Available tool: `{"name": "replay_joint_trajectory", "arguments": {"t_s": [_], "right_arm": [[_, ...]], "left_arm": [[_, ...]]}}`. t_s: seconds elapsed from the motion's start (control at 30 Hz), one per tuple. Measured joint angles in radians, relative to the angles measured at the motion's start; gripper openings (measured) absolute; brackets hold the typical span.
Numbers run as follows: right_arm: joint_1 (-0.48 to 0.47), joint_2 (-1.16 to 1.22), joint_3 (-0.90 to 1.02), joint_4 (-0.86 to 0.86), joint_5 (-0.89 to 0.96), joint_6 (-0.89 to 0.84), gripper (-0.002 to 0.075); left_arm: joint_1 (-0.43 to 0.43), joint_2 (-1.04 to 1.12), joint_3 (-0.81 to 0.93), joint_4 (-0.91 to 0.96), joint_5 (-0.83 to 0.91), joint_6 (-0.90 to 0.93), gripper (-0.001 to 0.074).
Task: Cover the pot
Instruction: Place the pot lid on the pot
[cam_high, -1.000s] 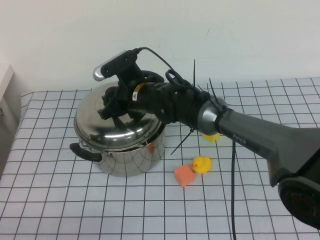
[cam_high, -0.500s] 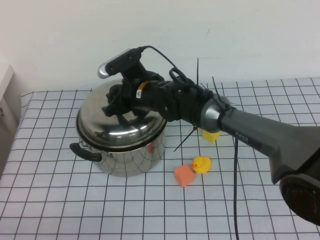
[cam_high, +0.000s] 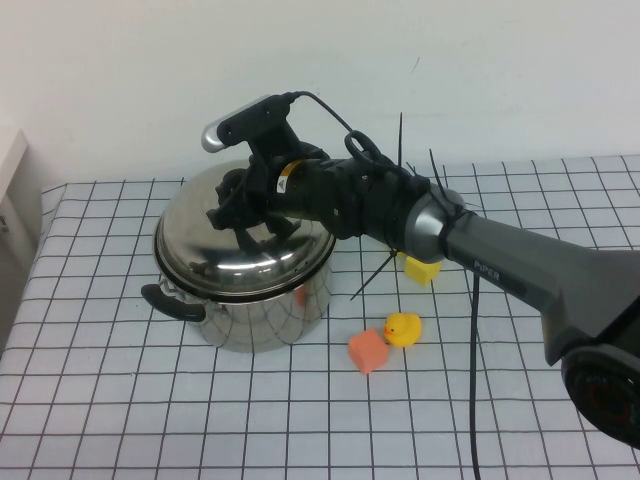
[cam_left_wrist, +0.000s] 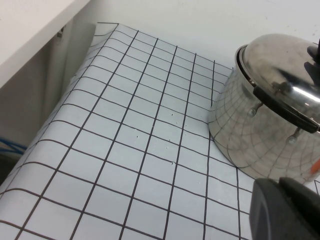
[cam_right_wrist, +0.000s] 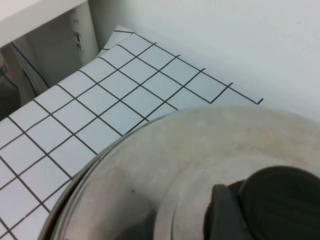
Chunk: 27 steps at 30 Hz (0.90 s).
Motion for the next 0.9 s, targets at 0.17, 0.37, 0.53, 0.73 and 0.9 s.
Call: {"name": "replay_joint_trajectory", "arguments": {"t_s": [0.17,0.37,0.53,0.73,0.9], "right_arm": [[0.0,0.0,0.0,0.004,0.007,0.0,0.0353],[0.002,0.0,-0.002,0.006,0.046,-0.009,0.0353],[0.004,0.0,-0.002,0.007,0.055,-0.009,0.0353],[0.004,0.0,-0.002,0.007,0.055,-0.009,0.0353],[0.004,0.0,-0.002,0.007,0.06,-0.009,0.0457]], "left_arm": [[0.0,0.0,0.0,0.0,0.0,0.0,-0.0001],[0.0,0.0,0.0,0.0,0.0,0.0,-0.0001],[0.0,0.0,0.0,0.0,0.0,0.0,-0.0001],[0.0,0.0,0.0,0.0,0.0,-0.003,-0.0001],[0.0,0.0,0.0,0.0,0.0,-0.003,-0.0001]]}}
